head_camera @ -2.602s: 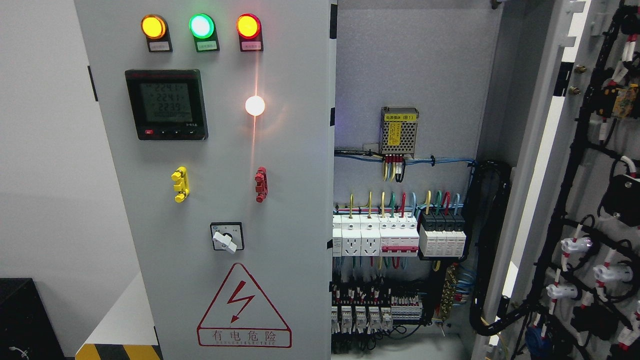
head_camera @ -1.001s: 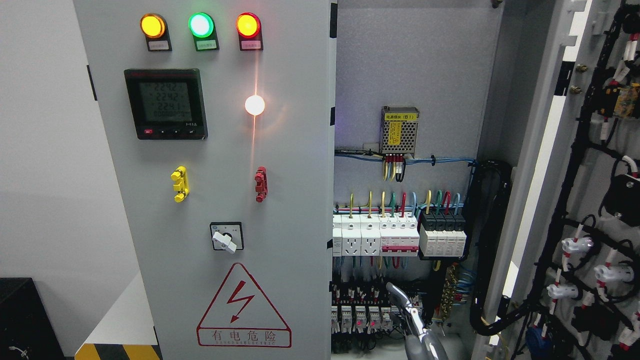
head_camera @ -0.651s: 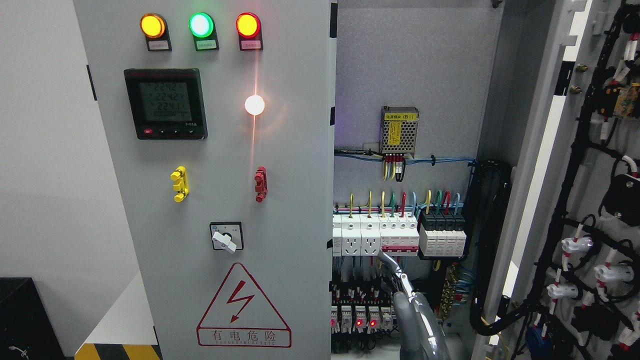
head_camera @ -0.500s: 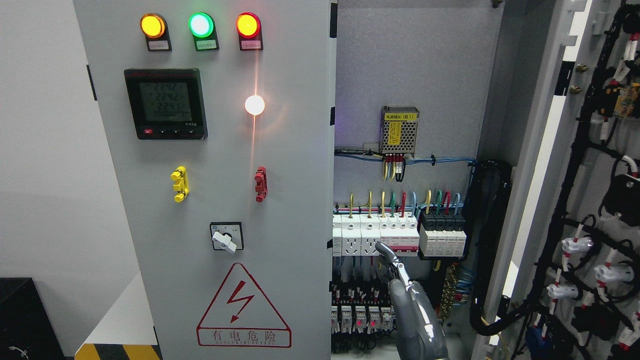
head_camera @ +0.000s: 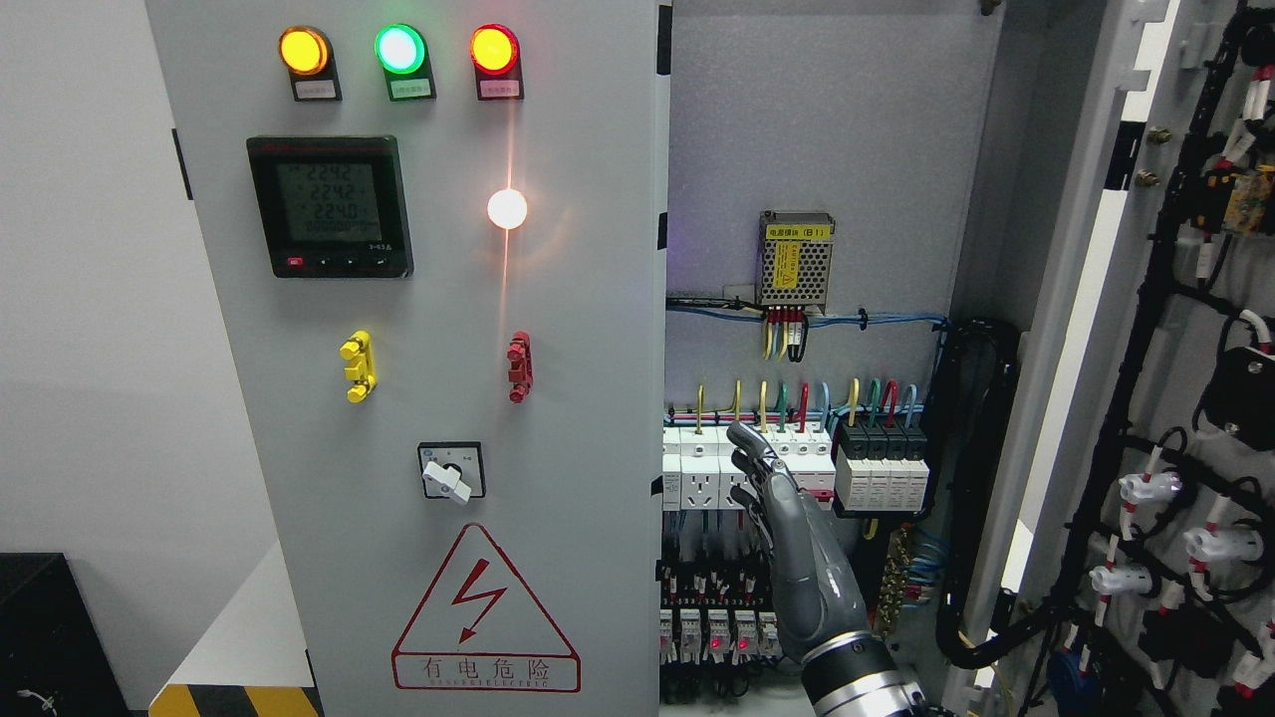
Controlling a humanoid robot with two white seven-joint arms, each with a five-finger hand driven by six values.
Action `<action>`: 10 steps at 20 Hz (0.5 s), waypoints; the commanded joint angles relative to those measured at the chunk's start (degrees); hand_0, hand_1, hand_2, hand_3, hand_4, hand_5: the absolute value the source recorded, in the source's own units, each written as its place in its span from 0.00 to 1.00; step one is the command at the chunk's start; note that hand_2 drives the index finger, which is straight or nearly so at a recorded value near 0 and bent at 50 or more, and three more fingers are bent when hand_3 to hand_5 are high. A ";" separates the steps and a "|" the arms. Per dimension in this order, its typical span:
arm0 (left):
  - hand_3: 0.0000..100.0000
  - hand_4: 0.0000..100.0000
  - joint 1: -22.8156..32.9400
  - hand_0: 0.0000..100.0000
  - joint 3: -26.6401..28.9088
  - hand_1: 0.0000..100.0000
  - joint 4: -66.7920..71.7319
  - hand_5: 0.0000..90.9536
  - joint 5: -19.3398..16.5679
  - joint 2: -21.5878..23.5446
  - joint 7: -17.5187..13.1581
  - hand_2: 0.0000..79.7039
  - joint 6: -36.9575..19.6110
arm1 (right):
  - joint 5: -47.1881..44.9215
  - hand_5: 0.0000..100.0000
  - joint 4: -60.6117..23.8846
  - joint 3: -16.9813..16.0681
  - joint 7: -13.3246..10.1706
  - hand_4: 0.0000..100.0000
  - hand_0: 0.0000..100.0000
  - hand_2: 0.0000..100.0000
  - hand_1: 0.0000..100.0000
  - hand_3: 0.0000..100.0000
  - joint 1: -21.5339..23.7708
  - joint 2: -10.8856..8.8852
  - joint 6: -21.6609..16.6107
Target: Open door with both hands
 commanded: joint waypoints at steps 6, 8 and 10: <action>0.00 0.00 0.97 0.00 0.00 0.00 0.27 0.00 -0.03 0.00 -0.01 0.00 0.00 | -1.15 0.00 9.25 -1.16 0.65 0.00 0.00 0.00 0.00 0.00 -7.28 0.28 1.84; 0.00 0.00 0.97 0.00 0.00 0.00 0.27 0.00 0.06 0.00 -0.01 0.00 0.00 | -1.15 0.00 9.95 -1.16 0.91 0.00 0.00 0.00 0.00 0.00 -8.15 0.28 1.84; 0.00 0.00 0.97 0.00 0.00 0.00 0.27 0.00 0.06 0.00 -0.01 0.00 0.00 | -2.02 0.00 10.74 -1.24 1.00 0.00 0.00 0.00 0.00 0.00 -9.30 0.28 1.84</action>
